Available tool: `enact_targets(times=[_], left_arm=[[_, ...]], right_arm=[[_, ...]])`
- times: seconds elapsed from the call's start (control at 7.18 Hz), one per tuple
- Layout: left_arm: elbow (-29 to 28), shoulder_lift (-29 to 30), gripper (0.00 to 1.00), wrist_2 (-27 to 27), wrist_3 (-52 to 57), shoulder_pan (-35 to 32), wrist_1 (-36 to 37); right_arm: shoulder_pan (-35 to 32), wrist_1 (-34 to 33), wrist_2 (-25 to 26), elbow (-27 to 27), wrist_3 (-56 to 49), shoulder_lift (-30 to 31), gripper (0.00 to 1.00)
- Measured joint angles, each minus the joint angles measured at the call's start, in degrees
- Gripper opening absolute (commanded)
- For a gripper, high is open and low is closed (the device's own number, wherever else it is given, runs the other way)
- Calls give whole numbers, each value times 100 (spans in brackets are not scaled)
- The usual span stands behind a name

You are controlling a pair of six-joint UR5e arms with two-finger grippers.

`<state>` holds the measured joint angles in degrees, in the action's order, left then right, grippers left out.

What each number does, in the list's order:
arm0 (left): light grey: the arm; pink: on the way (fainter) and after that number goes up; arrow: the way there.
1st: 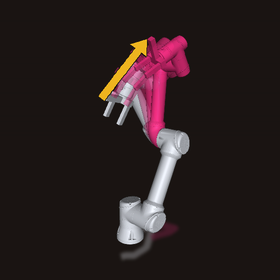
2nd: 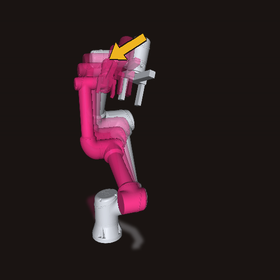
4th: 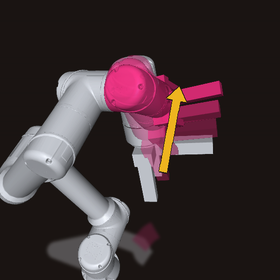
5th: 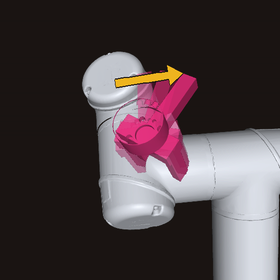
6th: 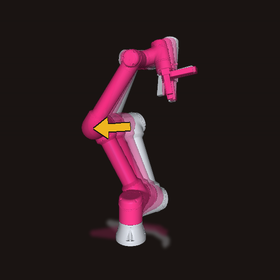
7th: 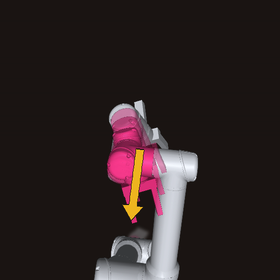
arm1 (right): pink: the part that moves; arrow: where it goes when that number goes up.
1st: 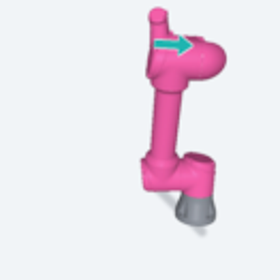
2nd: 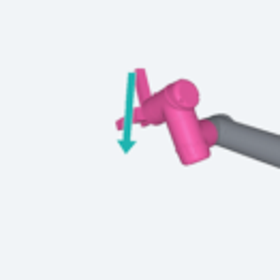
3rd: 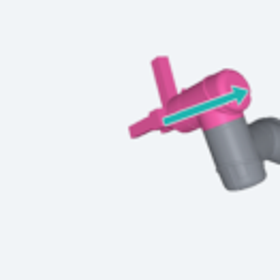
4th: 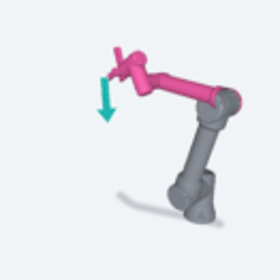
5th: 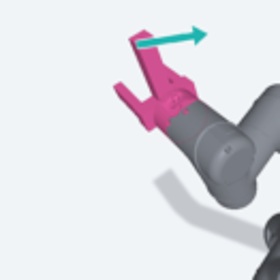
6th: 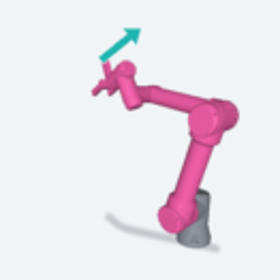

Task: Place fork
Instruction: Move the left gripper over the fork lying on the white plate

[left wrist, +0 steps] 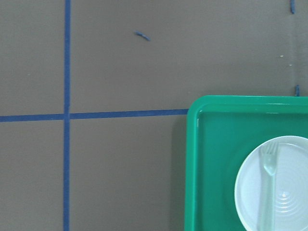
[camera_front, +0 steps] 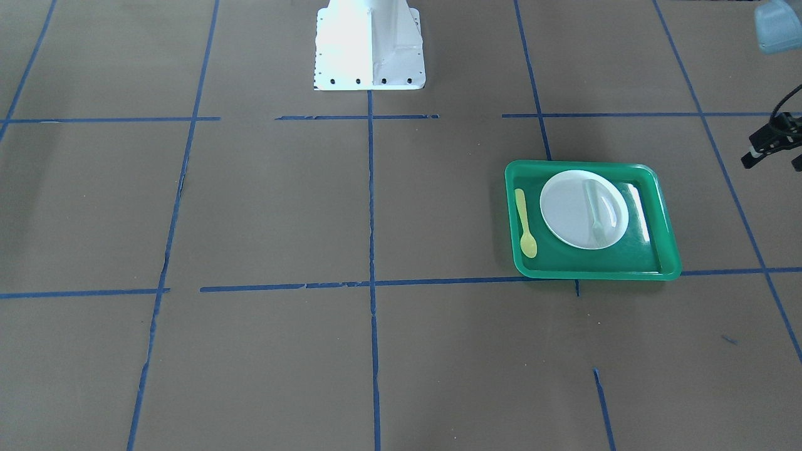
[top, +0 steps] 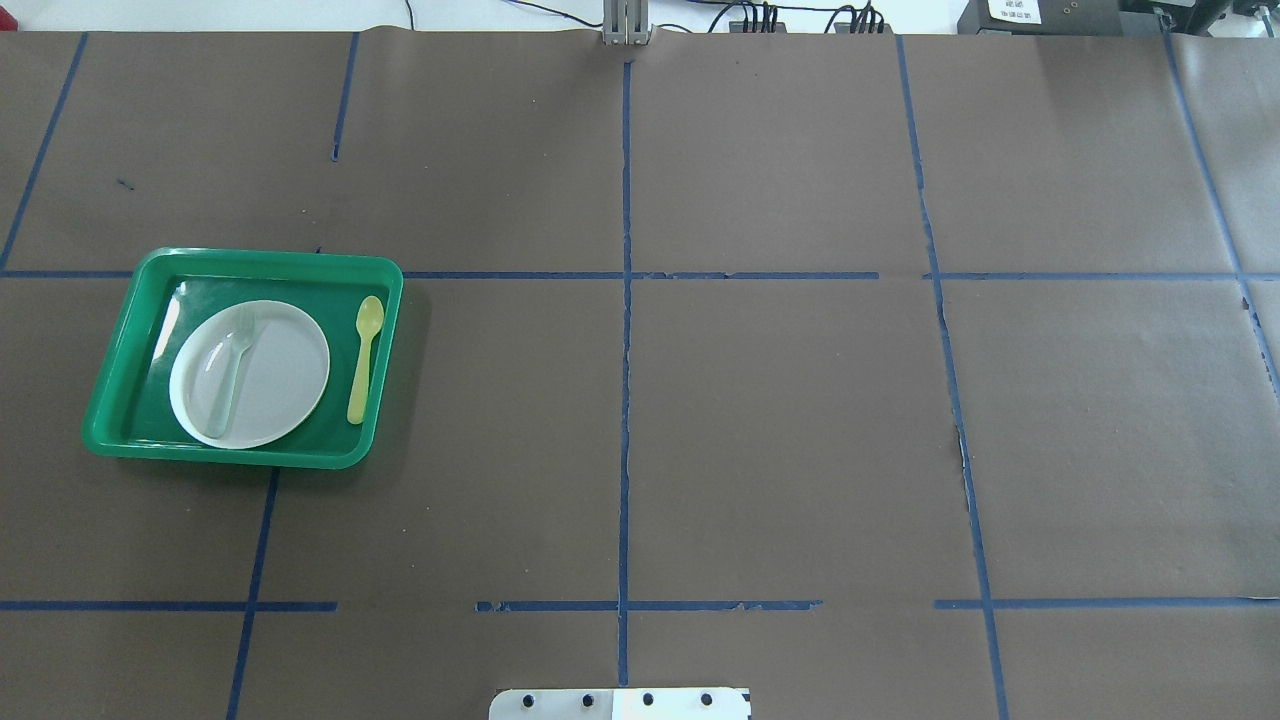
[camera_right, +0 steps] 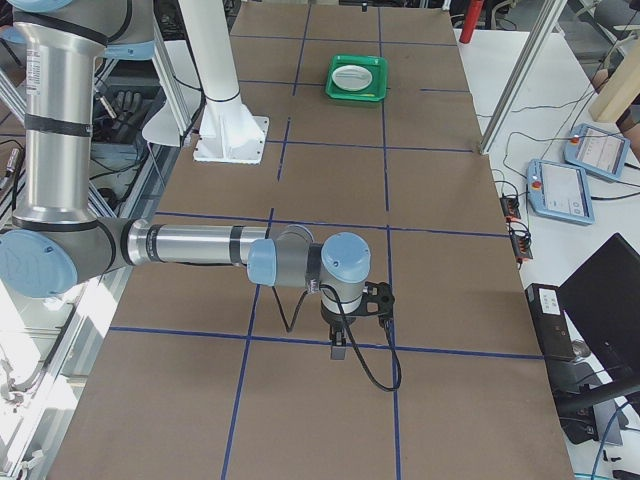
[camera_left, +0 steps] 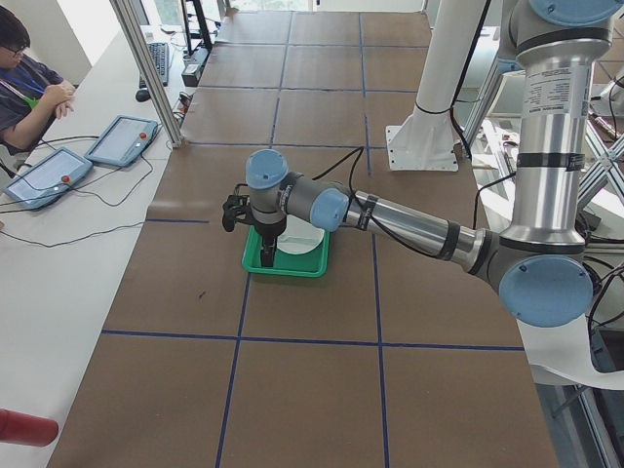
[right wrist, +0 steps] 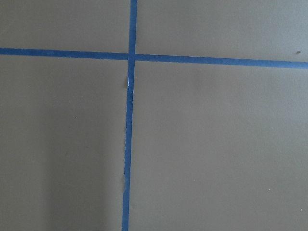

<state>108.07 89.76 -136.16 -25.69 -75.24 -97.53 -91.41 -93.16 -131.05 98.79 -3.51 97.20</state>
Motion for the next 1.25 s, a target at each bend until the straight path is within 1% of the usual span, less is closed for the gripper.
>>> enact_targets(times=[0.14,0.28,0.42,0.7,0.97,1.25], left_arm=[[50,4,100,8,-456,301,-383],[44,16,100,27,-692,596,-638],[15,90,100,193,-1021,956,-867],[-115,426,100,859,-1578,1682,-1067],[-545,824,100,1075,-1664,1937,-1104],[-796,915,100,1127,-1702,2121,-1188]], right_arm=[[0,0,0,0,0,0,100],[0,0,0,0,-1,0,100],[0,0,0,0,2,0,100],[0,0,0,0,1,0,100],[0,0,0,0,3,0,100],[0,0,0,0,4,0,100]])
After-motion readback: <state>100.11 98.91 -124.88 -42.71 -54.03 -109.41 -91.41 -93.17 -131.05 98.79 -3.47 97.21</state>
